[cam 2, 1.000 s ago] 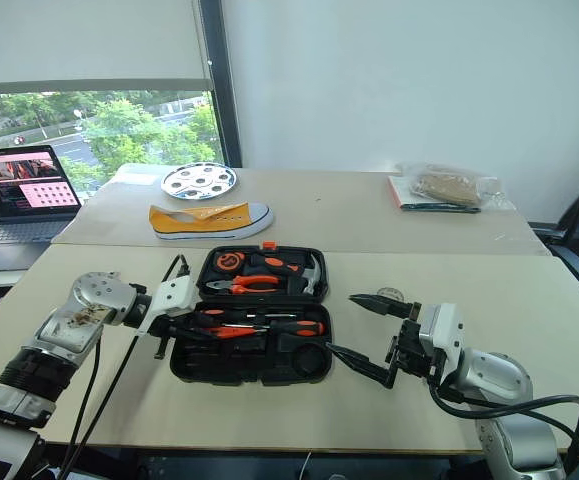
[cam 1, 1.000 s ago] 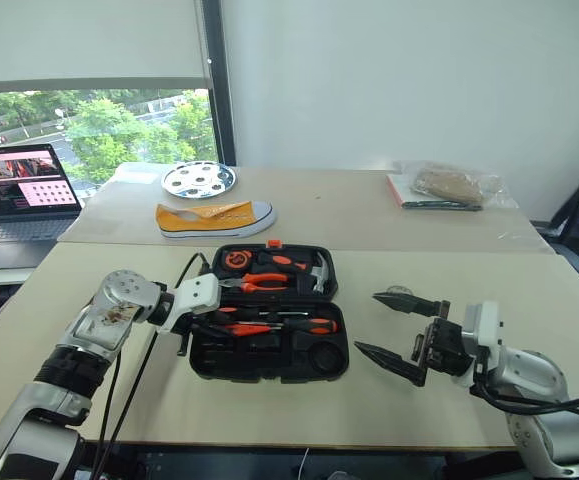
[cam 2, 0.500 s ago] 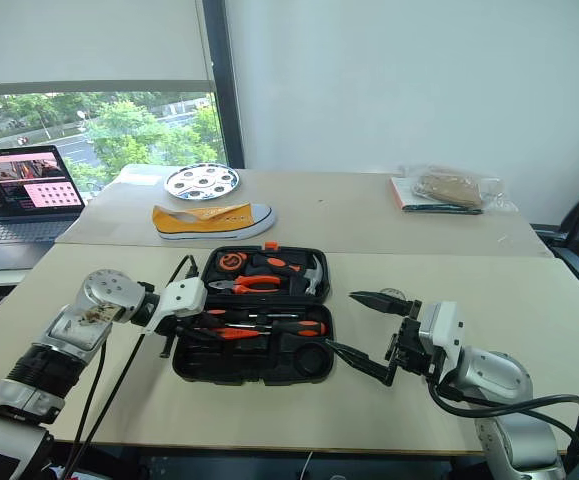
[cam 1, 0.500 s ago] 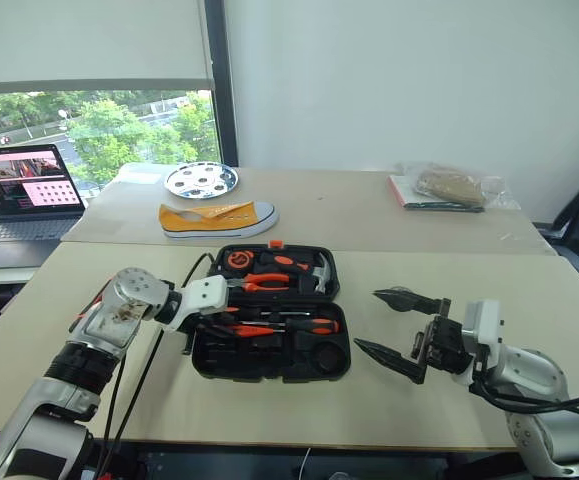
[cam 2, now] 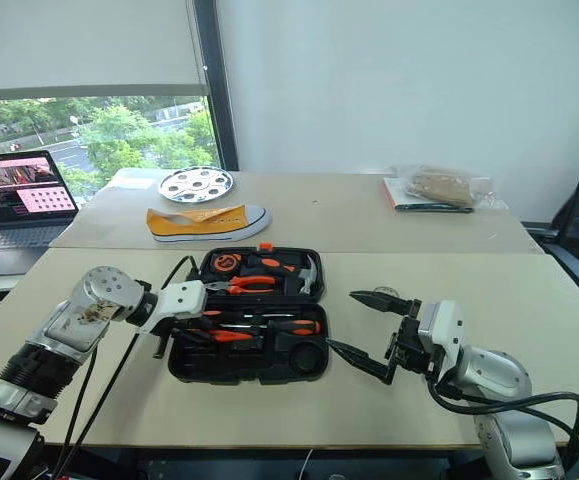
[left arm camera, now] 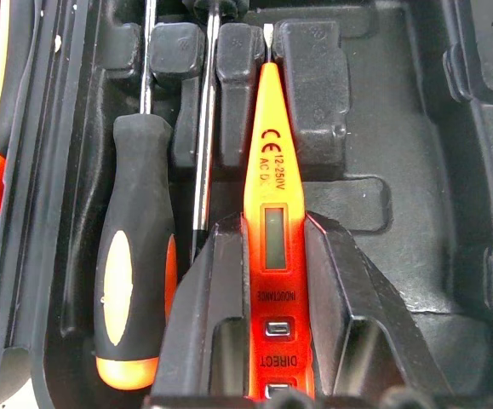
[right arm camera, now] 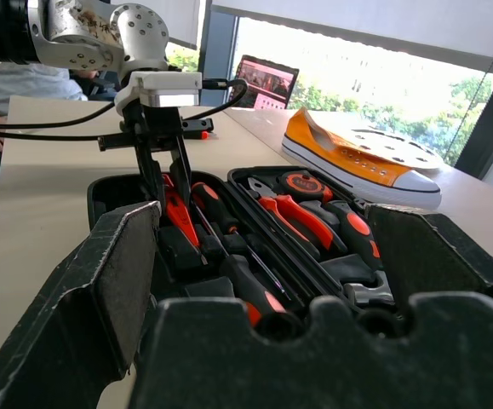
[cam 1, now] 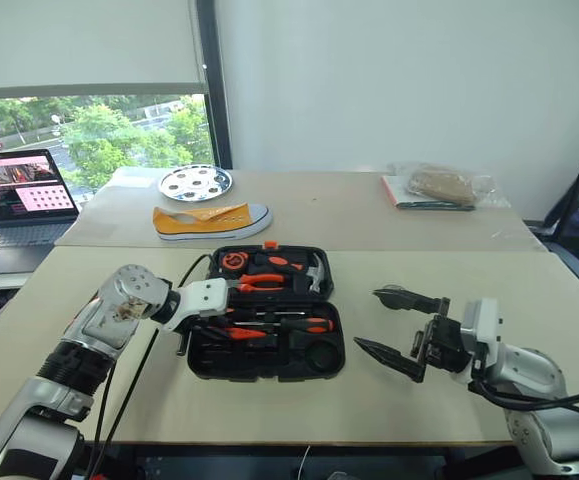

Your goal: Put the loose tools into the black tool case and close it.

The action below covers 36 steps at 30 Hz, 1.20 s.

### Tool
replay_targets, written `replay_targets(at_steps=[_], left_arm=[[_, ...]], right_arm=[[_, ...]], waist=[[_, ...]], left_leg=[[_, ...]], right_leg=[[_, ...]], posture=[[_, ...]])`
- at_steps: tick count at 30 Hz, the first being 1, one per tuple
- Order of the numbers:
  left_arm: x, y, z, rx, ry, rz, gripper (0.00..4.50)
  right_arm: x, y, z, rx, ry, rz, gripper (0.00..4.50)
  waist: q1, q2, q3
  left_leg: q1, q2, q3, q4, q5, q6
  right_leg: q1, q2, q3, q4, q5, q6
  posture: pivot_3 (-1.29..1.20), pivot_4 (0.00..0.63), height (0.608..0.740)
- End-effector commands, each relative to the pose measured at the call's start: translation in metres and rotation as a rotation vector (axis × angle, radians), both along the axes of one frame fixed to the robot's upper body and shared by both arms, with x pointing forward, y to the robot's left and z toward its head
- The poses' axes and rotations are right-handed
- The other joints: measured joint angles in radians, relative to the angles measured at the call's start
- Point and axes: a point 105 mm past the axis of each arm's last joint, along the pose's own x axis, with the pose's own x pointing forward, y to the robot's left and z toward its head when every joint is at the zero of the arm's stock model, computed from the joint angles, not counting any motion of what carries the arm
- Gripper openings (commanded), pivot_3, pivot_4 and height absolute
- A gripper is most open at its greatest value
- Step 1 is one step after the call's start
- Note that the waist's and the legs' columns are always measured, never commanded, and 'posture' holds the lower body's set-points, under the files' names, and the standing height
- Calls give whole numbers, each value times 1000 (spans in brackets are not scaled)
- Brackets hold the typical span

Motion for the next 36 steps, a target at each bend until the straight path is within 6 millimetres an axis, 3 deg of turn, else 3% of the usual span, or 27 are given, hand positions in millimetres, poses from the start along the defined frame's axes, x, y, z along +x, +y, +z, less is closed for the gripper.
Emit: replay_targets(at_steps=[1, 4, 10, 14, 17, 23, 36], left_arm=[[-4, -9, 2, -100, 8, -21, 2094], [-5, -14, 20, -194, -24, -44, 3173], [-7, -8, 44, -286, -80, -59, 3173], [-2, -4, 43, -308, -109, -17, 3173], [2, -5, 40, -351, -106, 27, 2485], [6, -6, 23, -363, -73, 80, 172], [6, -8, -8, -264, -55, 92, 78]], right_arm=[[-1, 2, 9, 6, -47, 10, 4500], [-2, 1, 9, 6, -44, 11, 4500], [-2, 1, 6, 3, -30, 18, 4500], [-2, 1, 4, 2, -20, 23, 4500], [-3, 2, 3, 3, -14, 25, 4500], [-2, 2, 3, 4, -13, 26, 4500], [-1, 2, 4, 12, -19, 11, 4500]], waist=[[1, 0, 0], [1, -1, 1], [5, -1, 1], [6, -1, 1], [8, -1, 1], [10, -1, 1], [16, -1, 1]], left_leg=[[0, 0, 0, 0, 0, 0], [-1, 0, 0, 2, 0, 0], [-2, 0, -1, 3, 0, 1], [-2, 0, -1, 3, 0, 1], [-2, 0, -1, 3, 0, 1], [-2, 0, -1, 3, 0, 1], [-2, 0, -1, 4, 0, 1]], right_leg=[[0, 0, 0, 0, 0, 0], [-2, 0, -1, 0, 1, -2], [-2, 0, -2, -1, 1, -2], [-2, 0, -2, 0, 1, -2], [-2, 0, -2, 0, 1, -2], [-2, 0, -3, 0, 1, -2], [-2, 0, -3, 0, 1, -2]], posture=[[0, 150, 740], [0, 150, 740], [0, 150, 740], [0, 150, 740], [0, 150, 740], [0, 150, 740], [0, 150, 740]])
